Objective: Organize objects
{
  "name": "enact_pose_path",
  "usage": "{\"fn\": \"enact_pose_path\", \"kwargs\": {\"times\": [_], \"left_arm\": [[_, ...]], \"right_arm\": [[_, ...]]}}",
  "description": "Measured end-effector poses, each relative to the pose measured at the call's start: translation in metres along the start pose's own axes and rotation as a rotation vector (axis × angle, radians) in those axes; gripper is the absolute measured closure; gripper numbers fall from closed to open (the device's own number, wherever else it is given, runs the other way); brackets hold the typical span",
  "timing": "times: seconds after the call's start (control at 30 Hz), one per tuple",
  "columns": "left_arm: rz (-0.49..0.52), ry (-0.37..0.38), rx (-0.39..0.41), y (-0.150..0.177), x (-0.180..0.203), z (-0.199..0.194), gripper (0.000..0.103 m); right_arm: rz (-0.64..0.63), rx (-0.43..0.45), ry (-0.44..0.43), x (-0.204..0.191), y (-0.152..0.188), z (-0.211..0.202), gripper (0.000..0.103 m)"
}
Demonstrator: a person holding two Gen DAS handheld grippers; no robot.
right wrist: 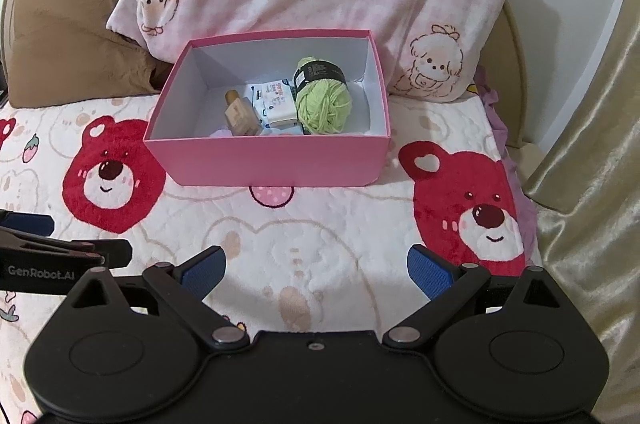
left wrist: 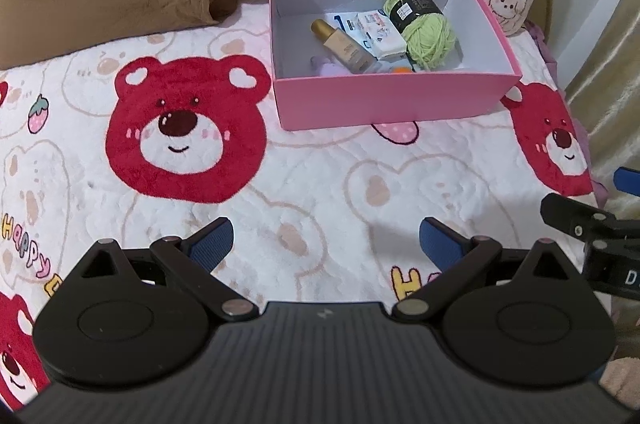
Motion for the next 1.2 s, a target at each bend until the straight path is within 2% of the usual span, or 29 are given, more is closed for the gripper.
{"fn": "enact_pose_path", "kwargs": {"times": [0.33,0.73,0.87,1.2], "left_arm": [[0.015,-0.034,-0.042,0.0027,0.0036,0.0055,0.002],[0.012,-0.051,-0.047,0.0020,0.0023,0.0052,0.002],[0.027,-0.091,-0.030,0.0008,-0.0001,0.0042,0.002],[0.040,-0.089,-0.005,-0.0009,-0.0019,-0.0001,0.002]], "right_arm": [[0.000,-0.010,0.010,0.0014,0.0029,-0.0008,0.004],[-0.001,-0.018,0.026,0.0044,0.0053,0.0025,0.004],[-0.004,-0.020,0.034,0.0034,0.0064,0.0035,0.004],[-0.010,-0.022,0.038,0.0014,0.0065,0.0037,0.004]]}}
Point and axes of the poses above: each gripper's, at about its wrist camera, not at the fingertips, and z roughly the way its jaws point, x to its right, y to its underside, the point moved 1 cm from there along z, roughly the way its jaws point, and after that the axes turned 10 degrees about -y, right-handed, at the moved point
